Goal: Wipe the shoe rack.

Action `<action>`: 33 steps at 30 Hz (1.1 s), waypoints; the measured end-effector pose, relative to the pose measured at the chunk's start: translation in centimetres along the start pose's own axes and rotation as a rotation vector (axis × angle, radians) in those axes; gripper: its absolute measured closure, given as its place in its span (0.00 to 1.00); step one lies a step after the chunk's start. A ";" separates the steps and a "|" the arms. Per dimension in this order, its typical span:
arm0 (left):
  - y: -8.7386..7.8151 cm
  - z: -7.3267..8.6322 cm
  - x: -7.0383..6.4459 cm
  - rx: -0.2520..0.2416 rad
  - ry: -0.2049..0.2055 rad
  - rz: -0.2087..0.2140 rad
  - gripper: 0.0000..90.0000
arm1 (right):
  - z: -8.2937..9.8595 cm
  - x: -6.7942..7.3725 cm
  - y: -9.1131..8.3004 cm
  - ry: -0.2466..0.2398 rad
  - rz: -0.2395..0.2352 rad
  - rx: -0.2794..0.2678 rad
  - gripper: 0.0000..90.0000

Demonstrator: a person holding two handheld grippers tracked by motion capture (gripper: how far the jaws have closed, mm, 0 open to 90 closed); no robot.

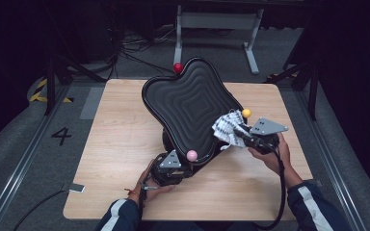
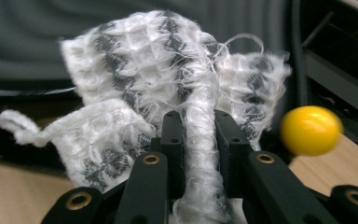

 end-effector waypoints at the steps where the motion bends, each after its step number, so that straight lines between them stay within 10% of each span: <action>1: 0.0 0.0 0.0 0.000 -0.001 0.001 0.81 | 0.1 0.4 0.0 -0.010 -0.002 0.001 0.84; 19: 0.1 -0.1 0.0 -0.006 0.011 -0.006 0.81 | -1.7 11.8 -1.1 -0.191 -0.245 -0.043 0.84; 23: 0.1 -0.1 0.0 -0.004 0.010 -0.008 0.81 | -1.6 11.4 -1.0 -0.199 -0.227 -0.045 0.85; 33: 0.0 0.0 0.0 -0.002 0.004 -0.002 0.81 | 1.4 3.1 0.6 -0.073 0.006 0.038 0.87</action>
Point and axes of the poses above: each handheld gripper's, and its own axes: y roughly forward along the jaws, z roughly out of its underside, x roughly to its left, the point moved 10 cm from there along y, roughly forward along the jaws, and after that the axes turned 1 degree about -y, right-handed, at the moved point
